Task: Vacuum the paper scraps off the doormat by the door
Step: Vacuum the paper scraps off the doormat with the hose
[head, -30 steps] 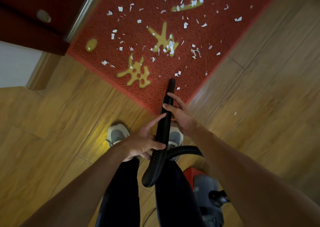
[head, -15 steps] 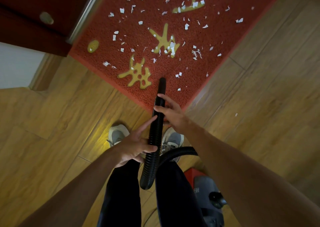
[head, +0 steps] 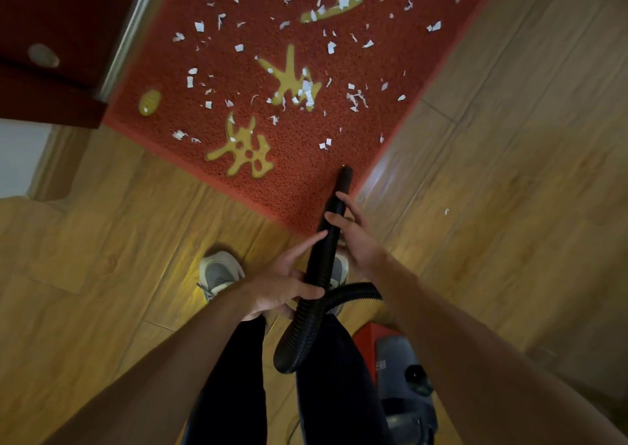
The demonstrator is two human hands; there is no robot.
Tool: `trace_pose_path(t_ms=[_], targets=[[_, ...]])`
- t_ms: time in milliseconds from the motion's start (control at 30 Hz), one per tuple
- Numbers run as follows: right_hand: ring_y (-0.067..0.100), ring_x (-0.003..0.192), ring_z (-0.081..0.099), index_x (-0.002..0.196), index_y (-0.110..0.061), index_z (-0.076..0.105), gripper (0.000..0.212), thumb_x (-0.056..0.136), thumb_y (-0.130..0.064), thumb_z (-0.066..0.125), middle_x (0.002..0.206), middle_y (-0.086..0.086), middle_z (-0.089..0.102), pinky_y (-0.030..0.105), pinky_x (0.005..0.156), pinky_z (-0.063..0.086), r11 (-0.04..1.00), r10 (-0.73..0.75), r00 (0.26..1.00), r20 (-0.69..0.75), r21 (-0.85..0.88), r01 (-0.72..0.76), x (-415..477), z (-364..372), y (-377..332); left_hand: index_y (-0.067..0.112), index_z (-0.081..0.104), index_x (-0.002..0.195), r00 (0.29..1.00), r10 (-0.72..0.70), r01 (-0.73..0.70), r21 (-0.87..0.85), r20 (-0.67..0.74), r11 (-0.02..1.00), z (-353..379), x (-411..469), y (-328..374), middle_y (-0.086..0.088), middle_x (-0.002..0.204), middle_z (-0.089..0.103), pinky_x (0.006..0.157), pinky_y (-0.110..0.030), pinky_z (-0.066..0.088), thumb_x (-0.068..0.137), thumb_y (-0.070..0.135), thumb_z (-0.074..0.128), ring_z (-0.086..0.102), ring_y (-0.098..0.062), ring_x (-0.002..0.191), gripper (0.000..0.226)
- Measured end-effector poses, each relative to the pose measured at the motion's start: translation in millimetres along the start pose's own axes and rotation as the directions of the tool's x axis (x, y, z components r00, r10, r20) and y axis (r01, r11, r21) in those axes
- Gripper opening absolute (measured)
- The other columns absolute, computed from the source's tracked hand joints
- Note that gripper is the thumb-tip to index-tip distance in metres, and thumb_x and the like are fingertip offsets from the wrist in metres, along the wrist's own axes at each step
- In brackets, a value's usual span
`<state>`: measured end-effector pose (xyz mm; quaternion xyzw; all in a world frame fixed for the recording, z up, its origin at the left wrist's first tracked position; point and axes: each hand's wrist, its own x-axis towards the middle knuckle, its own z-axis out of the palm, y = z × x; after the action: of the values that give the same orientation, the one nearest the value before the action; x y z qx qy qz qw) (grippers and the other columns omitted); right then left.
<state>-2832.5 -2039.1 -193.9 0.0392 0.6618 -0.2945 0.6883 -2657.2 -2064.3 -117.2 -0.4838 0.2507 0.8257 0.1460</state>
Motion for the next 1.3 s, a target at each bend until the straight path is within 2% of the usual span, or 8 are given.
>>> trace_pose_path(t_ms=[100, 233, 467, 633, 767, 833, 933, 1300], targets=[[0.017, 0.088, 0.063, 0.137, -0.031, 0.051, 0.051, 0.092, -0.01, 0.064, 0.115, 0.009, 0.057, 0.026, 0.062, 0.055, 1.0, -0.014, 1.0, 0.01, 0.006, 0.014, 3, -1, -8, 0.066, 0.035, 0.137, 1.0, 0.012, -0.012, -0.002, -0.009, 1.0, 0, 4, 7, -0.013, 0.106, 0.074, 0.08, -0.054, 0.058, 0.088, 0.001, 0.07, 0.073, -0.026, 0.098, 0.089], [0.014, 0.077, 0.062, 0.137, -0.031, 0.051, 0.052, 0.092, -0.01, 0.064, 0.102, 0.004, 0.057, 0.027, 0.058, 0.055, 1.0, 0.006, 1.0, 0.022, 0.002, -0.006, 9, 5, -16, 0.067, 0.033, 0.137, 1.0, 0.025, -0.025, 0.002, -0.018, 1.0, -4, 5, 12, -0.011, 0.11, 0.074, 0.082, -0.055, 0.059, 0.088, 0.002, 0.07, 0.072, -0.025, 0.101, 0.089], [0.018, 0.089, 0.063, 0.141, -0.028, 0.049, 0.054, 0.092, -0.008, 0.063, 0.105, 0.003, 0.059, 0.027, 0.061, 0.055, 0.999, 0.041, 0.998, 0.055, -0.031, -0.04, 2, 9, -10, 0.068, 0.034, 0.136, 1.0, 0.009, -0.009, -0.024, -0.002, 1.0, -6, -6, 0, -0.009, 0.103, 0.076, 0.083, -0.052, 0.059, 0.088, 0.002, 0.07, 0.073, -0.024, 0.099, 0.089], [0.018, 0.092, 0.063, 0.137, -0.032, 0.051, 0.053, 0.091, -0.01, 0.065, 0.111, 0.006, 0.058, 0.033, 0.069, 0.056, 1.0, -0.01, 1.0, 0.026, -0.023, 0.011, 5, 3, -10, 0.068, 0.035, 0.134, 1.0, 0.02, -0.02, -0.02, -0.014, 1.0, -2, -1, 5, -0.011, 0.105, 0.075, 0.083, -0.056, 0.057, 0.088, 0.002, 0.07, 0.073, -0.026, 0.099, 0.088], [0.014, 0.078, 0.063, 0.139, -0.031, 0.05, 0.053, 0.092, -0.011, 0.064, 0.109, 0.008, 0.058, 0.024, 0.055, 0.053, 1.0, 0.007, 1.0, -0.006, 0.003, -0.007, 11, 3, -16, 0.069, 0.033, 0.136, 1.0, 0.019, -0.019, 0.001, -0.02, 1.0, -1, 10, 12, -0.007, 0.104, 0.076, 0.077, -0.05, 0.061, 0.087, 0.003, 0.071, 0.073, -0.023, 0.097, 0.09], [0.012, 0.074, 0.062, 0.14, -0.029, 0.049, 0.054, 0.092, -0.009, 0.063, 0.103, 0.006, 0.057, 0.024, 0.054, 0.052, 1.0, -0.001, 1.0, -0.004, 0.002, 0.001, 14, 5, -19, 0.068, 0.033, 0.136, 0.999, 0.021, -0.021, -0.003, -0.028, 1.0, -4, 11, 13, -0.008, 0.104, 0.076, 0.072, -0.044, 0.062, 0.088, 0.003, 0.071, 0.073, -0.022, 0.098, 0.09], [0.012, 0.084, 0.062, 0.14, -0.029, 0.051, 0.054, 0.092, -0.008, 0.064, 0.108, 0.003, 0.059, 0.025, 0.06, 0.053, 0.999, -0.01, 1.0, 0.015, -0.037, 0.01, 18, 15, -24, 0.069, 0.032, 0.136, 0.999, 0.03, -0.03, -0.009, -0.043, 0.999, -11, 6, 12, -0.005, 0.106, 0.076, 0.068, -0.038, 0.06, 0.089, 0.005, 0.07, 0.074, -0.018, 0.096, 0.089], [0.02, 0.093, 0.068, 0.136, -0.031, 0.054, 0.055, 0.089, -0.005, 0.066, 0.111, 0.006, 0.066, 0.036, 0.074, 0.058, 0.987, -0.003, 0.999, 0.046, -0.157, 0.01, 25, 50, -31, 0.073, 0.031, 0.131, 0.996, 0.065, -0.067, -0.043, -0.062, 0.997, -36, -8, 0, -0.002, 0.105, 0.077, 0.085, -0.049, 0.057, 0.09, 0.005, 0.068, 0.073, -0.019, 0.099, 0.088]])
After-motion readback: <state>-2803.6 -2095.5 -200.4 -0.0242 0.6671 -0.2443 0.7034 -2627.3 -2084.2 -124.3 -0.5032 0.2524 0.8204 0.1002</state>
